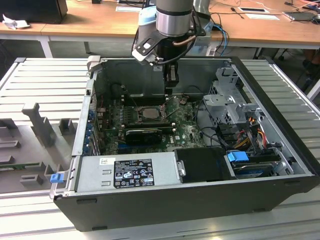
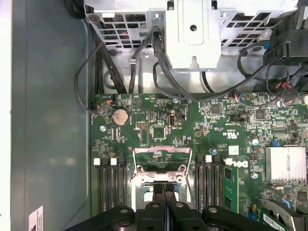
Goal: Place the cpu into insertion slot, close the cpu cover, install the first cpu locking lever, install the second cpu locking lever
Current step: 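Close the cpu cover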
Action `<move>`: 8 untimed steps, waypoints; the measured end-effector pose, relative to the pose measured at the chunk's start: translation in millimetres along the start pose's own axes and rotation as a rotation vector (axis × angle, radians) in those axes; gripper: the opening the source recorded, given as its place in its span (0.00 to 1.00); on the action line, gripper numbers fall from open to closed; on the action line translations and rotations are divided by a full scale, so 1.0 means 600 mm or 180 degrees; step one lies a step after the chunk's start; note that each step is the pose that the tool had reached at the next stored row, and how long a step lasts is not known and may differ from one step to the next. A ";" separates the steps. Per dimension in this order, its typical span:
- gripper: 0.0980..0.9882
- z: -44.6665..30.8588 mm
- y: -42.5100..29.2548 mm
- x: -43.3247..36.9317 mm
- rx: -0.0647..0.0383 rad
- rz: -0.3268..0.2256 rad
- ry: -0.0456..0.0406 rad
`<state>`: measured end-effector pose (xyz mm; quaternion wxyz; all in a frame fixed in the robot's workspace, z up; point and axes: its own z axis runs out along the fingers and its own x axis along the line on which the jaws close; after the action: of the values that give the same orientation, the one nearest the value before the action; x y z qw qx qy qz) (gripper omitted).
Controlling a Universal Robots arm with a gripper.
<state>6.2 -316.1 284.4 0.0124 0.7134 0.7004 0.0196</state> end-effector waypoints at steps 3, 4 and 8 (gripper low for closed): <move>0.01 0.001 0.022 0.000 0.0015 0.0000 -0.0001; 0.01 0.001 0.028 0.001 0.0022 0.0000 -0.0001; 0.01 0.002 0.054 0.001 0.0051 0.0000 -0.0002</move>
<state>38.7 -316.0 284.4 0.0069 0.7135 0.7005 0.0138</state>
